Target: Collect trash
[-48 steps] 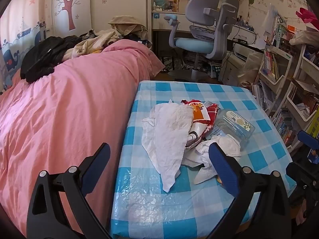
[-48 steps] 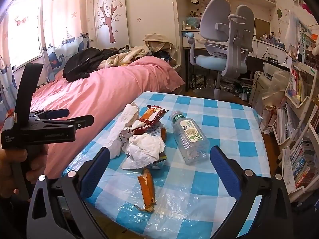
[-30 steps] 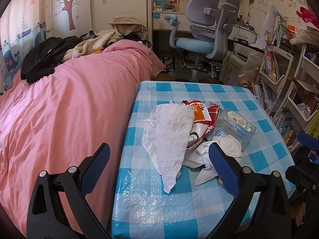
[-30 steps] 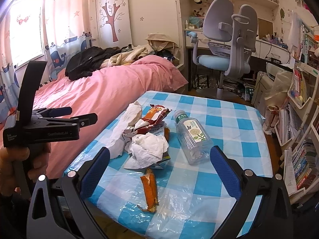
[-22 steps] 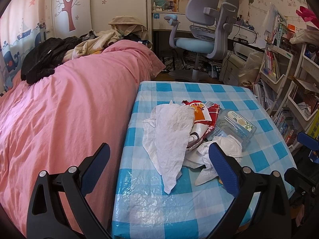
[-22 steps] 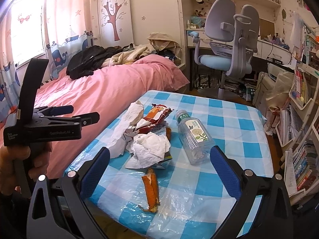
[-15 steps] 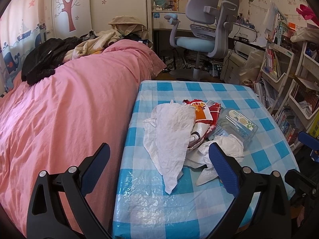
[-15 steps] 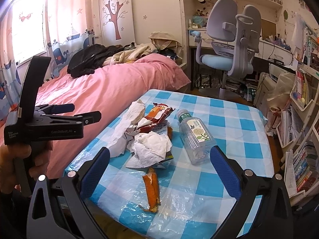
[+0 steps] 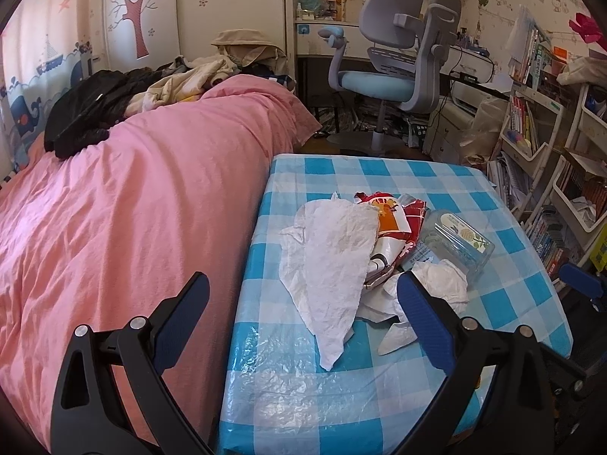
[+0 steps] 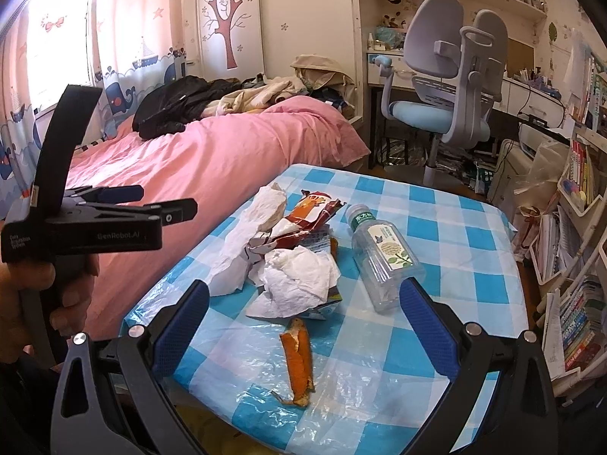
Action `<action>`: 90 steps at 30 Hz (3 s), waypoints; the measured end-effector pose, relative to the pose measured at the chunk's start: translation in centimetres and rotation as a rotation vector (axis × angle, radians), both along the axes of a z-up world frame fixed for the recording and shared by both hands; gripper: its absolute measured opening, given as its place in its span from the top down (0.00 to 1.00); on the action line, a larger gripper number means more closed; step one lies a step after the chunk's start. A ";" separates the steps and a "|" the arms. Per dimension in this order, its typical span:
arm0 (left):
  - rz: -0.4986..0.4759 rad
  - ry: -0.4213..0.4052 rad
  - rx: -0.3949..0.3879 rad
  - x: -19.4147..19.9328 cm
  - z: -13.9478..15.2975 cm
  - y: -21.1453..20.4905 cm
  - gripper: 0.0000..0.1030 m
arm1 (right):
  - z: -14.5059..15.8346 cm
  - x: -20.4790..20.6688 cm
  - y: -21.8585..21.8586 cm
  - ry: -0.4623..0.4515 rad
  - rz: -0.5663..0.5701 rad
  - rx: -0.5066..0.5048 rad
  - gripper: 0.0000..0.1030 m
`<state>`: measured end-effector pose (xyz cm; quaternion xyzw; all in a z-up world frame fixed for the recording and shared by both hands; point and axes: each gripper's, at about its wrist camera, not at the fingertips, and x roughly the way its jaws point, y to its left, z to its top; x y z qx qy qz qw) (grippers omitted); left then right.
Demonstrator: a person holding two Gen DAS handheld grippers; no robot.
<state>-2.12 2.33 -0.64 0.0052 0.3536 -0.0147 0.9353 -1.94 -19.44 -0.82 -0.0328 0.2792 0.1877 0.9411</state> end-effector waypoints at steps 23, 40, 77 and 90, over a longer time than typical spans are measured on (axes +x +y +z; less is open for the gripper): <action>0.000 0.001 0.002 -0.1 0.0 -0.1 0.07 | -0.2 0.1 0.3 0.023 0.005 -0.032 0.06; 0.000 0.002 0.002 0.0 0.0 -0.1 0.07 | -0.3 0.2 0.3 0.053 0.006 -0.050 0.06; 0.001 0.005 0.003 0.0 0.1 -0.3 0.07 | -0.4 0.2 0.4 0.048 0.010 -0.060 0.06; 0.088 0.082 -0.031 1.1 -1.7 2.6 0.07 | -1.3 0.8 1.7 0.063 0.021 -0.093 0.06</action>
